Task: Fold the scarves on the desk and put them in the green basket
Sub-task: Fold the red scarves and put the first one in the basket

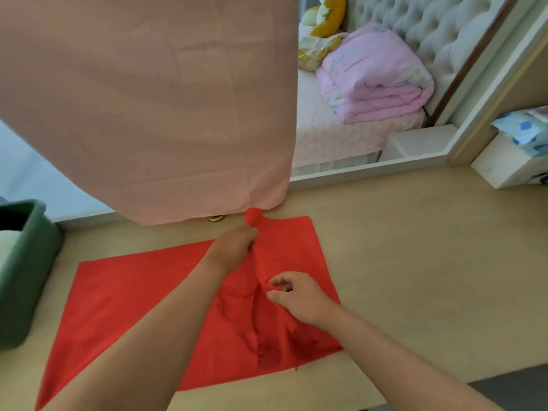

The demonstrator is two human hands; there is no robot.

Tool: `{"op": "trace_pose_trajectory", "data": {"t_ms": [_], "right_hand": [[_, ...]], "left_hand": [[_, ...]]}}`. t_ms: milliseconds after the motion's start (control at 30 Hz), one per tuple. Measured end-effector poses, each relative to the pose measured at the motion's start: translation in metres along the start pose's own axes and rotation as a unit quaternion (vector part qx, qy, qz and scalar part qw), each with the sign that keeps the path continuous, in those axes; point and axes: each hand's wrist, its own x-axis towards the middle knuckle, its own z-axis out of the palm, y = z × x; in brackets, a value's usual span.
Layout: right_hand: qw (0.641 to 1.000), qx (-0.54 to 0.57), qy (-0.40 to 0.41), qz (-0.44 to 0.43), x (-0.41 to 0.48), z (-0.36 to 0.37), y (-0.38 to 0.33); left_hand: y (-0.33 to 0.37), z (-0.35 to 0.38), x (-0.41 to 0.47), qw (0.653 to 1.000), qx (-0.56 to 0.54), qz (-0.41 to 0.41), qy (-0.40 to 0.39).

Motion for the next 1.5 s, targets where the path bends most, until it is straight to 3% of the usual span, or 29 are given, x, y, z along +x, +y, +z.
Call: {"op": "trace_pose_trajectory", "data": {"t_ms": [167,233,367,433,500,600,733,967,1133,1200,1267,1367,1400,1500], "right_hand": [[0.991,-0.015,-0.122,0.058,0.012,0.072,-0.003],[0.992,-0.049,-0.105,0.05,0.018,0.08,-0.003],[0.958,-0.28,0.048,-0.043,0.029,0.064,0.002],[0.932,-0.353,0.058,-0.048,0.029,0.057,0.009],[0.911,-0.412,0.019,-0.022,0.026,0.054,0.017],[0.903,-0.429,-0.036,-0.006,0.013,0.054,0.028],[0.889,-0.453,-0.055,-0.048,-0.01,0.048,0.04],[0.849,-0.516,-0.094,-0.06,-0.039,0.016,0.065],[0.853,-0.513,-0.059,-0.068,-0.044,0.01,0.077],[0.85,-0.518,-0.054,-0.081,-0.046,0.01,0.078],[0.844,-0.526,-0.06,-0.084,-0.049,0.008,0.077],[0.842,-0.527,-0.032,-0.113,-0.051,0.004,0.077],[0.838,-0.524,-0.001,-0.151,-0.05,0.002,0.076],[0.793,-0.542,0.044,-0.273,-0.055,-0.008,0.07]], "left_hand": [[-0.063,0.018,-0.049,0.993,-0.039,-0.059,-0.092],[-0.075,0.029,-0.063,0.988,-0.019,-0.074,-0.131],[-0.068,0.048,-0.085,0.992,-0.04,-0.122,-0.011],[-0.057,0.056,-0.098,0.982,-0.072,-0.172,0.018],[-0.043,0.066,-0.11,0.974,-0.078,-0.213,0.001],[-0.022,0.077,-0.124,0.959,-0.067,-0.275,-0.015],[0.003,0.083,-0.138,0.931,-0.11,-0.347,0.01],[0.036,0.09,-0.152,0.907,-0.121,-0.403,0.01],[0.051,0.094,-0.161,0.89,-0.102,-0.442,-0.047],[0.052,0.094,-0.159,0.88,-0.173,-0.441,-0.033],[0.055,0.088,-0.154,0.827,-0.343,-0.444,0.004],[0.066,0.067,-0.15,0.678,-0.588,-0.44,0.011],[0.068,0.06,-0.153,0.66,-0.615,-0.431,-0.005],[0.063,0.051,-0.168,0.659,-0.621,-0.417,-0.075]]}}
